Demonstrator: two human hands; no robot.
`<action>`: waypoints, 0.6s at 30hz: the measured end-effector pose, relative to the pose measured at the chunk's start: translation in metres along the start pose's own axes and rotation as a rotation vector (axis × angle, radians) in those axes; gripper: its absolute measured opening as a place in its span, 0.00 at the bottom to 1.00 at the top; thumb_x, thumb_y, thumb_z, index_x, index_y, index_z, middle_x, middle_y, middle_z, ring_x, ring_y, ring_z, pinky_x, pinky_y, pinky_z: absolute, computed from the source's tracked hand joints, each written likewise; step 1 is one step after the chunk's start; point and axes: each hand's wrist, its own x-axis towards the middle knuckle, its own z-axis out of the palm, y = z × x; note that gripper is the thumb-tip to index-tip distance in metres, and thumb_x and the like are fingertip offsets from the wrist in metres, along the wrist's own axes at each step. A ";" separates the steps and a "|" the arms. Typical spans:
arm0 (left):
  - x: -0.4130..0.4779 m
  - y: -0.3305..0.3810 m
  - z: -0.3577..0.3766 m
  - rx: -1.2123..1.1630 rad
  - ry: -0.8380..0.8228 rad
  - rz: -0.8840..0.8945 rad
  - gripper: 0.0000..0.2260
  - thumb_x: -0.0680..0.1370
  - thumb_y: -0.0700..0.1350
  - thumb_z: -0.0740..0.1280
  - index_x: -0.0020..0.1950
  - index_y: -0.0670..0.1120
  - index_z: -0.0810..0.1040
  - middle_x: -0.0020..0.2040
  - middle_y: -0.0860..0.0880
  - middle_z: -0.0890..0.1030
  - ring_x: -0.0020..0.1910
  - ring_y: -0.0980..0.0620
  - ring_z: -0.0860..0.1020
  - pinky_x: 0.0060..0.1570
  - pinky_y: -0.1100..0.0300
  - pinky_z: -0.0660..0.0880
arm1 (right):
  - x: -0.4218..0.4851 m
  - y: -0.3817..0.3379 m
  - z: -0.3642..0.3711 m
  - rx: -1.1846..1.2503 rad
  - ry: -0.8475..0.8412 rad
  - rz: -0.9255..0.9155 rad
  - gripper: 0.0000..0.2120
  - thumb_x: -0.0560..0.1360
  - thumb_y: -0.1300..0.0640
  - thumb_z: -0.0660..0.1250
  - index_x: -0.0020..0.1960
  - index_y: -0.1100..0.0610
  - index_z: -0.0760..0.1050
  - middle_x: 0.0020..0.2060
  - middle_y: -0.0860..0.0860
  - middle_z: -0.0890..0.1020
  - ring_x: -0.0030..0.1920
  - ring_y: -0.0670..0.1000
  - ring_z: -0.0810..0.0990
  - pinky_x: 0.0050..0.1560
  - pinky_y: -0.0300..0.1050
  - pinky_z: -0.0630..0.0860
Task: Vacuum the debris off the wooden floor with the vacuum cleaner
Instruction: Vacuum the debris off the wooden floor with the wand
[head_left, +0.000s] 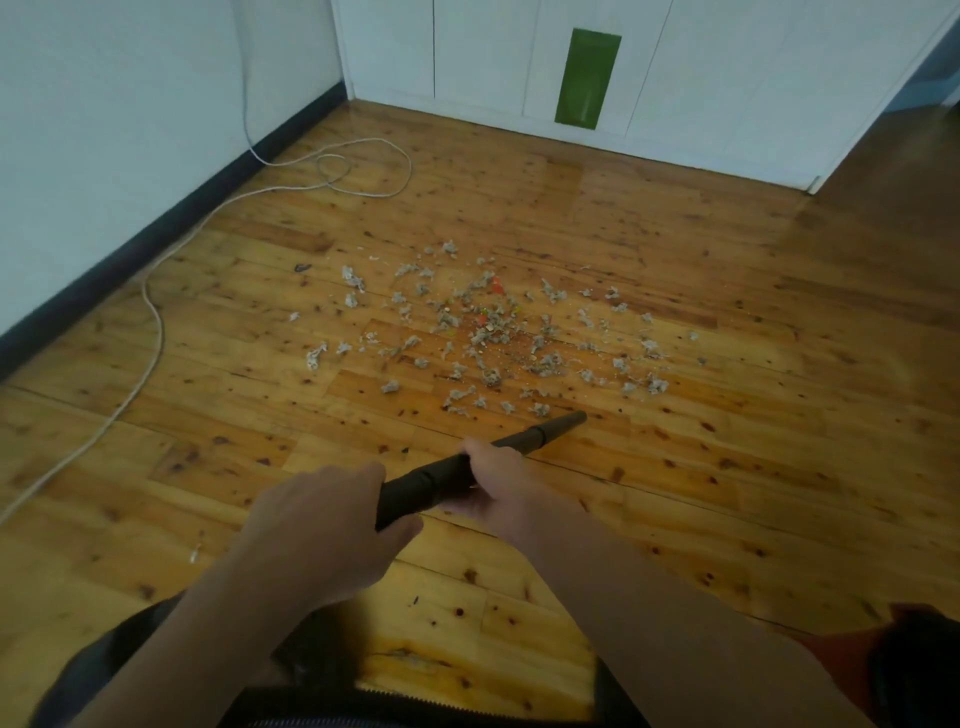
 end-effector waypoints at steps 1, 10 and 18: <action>-0.006 0.005 -0.004 -0.064 -0.046 0.021 0.12 0.78 0.64 0.60 0.50 0.57 0.64 0.38 0.55 0.73 0.32 0.59 0.71 0.28 0.67 0.62 | -0.005 -0.003 -0.005 -0.006 0.006 0.002 0.20 0.79 0.59 0.64 0.68 0.59 0.62 0.55 0.62 0.75 0.49 0.60 0.81 0.30 0.52 0.82; -0.034 0.070 -0.015 -0.056 -0.056 0.109 0.11 0.81 0.58 0.60 0.55 0.52 0.68 0.41 0.54 0.72 0.35 0.57 0.71 0.31 0.63 0.65 | -0.041 -0.008 -0.048 -0.002 -0.068 -0.013 0.03 0.80 0.61 0.60 0.53 0.57 0.66 0.47 0.59 0.72 0.45 0.58 0.76 0.38 0.52 0.78; -0.062 0.082 -0.016 0.094 0.058 0.061 0.10 0.81 0.58 0.59 0.55 0.53 0.69 0.39 0.55 0.72 0.33 0.58 0.71 0.28 0.64 0.64 | -0.057 0.004 -0.047 0.032 -0.142 0.003 0.03 0.82 0.59 0.58 0.54 0.58 0.66 0.50 0.60 0.74 0.47 0.60 0.79 0.47 0.56 0.80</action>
